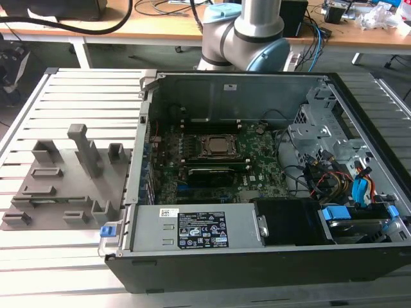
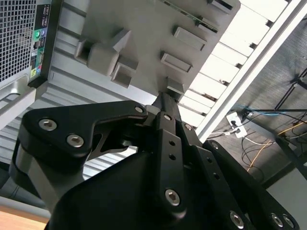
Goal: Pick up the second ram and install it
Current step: 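Reach for the second ram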
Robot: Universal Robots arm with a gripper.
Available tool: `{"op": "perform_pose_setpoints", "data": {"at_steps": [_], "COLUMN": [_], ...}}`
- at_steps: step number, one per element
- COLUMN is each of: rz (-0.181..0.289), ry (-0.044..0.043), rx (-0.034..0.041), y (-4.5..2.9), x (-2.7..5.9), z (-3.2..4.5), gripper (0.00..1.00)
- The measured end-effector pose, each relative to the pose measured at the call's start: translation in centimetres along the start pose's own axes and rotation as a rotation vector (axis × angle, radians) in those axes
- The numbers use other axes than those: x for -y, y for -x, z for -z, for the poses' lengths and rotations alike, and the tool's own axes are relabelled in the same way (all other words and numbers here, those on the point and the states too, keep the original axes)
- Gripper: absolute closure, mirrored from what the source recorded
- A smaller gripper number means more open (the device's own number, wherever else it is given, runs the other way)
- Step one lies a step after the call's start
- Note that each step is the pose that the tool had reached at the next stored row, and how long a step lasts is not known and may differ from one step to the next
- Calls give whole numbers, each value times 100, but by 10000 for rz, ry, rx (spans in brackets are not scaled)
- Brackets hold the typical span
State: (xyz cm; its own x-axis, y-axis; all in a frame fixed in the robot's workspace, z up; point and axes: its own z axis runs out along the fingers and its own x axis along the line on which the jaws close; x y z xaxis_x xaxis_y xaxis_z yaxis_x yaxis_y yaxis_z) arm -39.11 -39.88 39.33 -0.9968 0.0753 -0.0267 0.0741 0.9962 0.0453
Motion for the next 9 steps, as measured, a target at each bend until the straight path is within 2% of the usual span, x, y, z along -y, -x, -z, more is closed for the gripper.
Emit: {"op": "perform_pose_setpoints", "data": {"at_steps": [3,9], "rz": [0,1], "ry": [0,1], "rx": [1,0], "y": [-58,-60], "x": [4,30], "z": [1,3], "gripper": [89,89]}}
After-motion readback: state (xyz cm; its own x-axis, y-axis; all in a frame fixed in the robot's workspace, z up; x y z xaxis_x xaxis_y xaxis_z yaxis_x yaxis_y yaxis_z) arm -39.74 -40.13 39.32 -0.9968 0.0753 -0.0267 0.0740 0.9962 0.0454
